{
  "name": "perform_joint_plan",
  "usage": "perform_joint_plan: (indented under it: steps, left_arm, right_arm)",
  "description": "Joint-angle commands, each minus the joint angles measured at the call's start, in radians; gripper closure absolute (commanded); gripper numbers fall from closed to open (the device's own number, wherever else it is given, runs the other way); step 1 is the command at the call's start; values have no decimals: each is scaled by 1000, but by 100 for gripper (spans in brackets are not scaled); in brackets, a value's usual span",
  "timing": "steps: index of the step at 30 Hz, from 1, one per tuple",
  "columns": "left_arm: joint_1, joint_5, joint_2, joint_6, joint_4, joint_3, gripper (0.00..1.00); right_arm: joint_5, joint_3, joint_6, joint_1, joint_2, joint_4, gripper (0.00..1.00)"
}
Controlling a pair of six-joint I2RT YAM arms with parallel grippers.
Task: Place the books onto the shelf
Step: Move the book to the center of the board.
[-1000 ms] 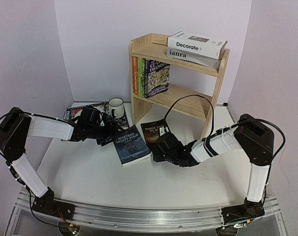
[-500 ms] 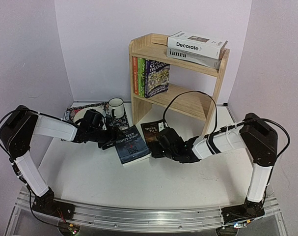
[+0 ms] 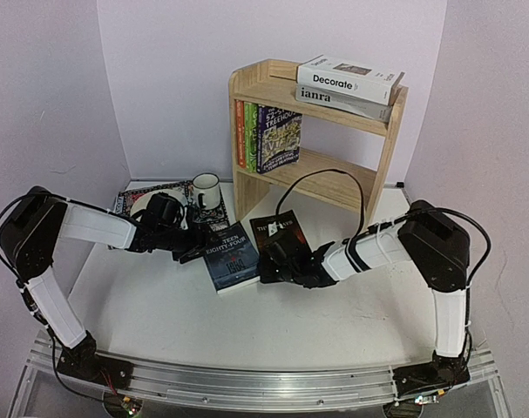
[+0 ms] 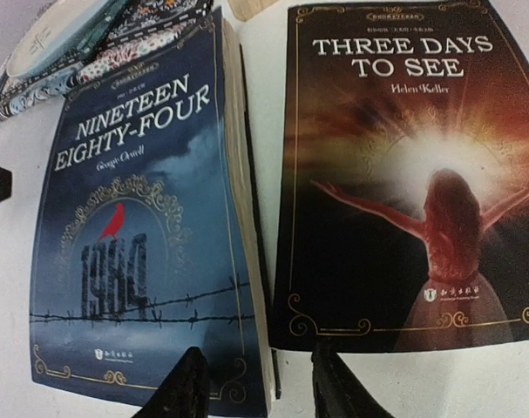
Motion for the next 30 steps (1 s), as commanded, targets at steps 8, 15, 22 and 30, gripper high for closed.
perform_joint_plan:
  steps: [8, 15, 22, 30]
  left_arm:
    - [60, -25, -89, 94, -2, -7, 23]
    - [65, -18, -109, 209, -27, 25, 23]
    - [64, 155, -66, 305, 35, 18, 22]
    - [50, 238, 13, 347, 63, 16, 26]
  right_arm:
    - [-46, -104, 0, 6, -131, -45, 100]
    - [-125, -244, -175, 5, -322, -142, 100]
    - [-176, -280, -500, 4, -441, -378, 100]
    - [-51, -183, -647, 4, -390, -485, 60]
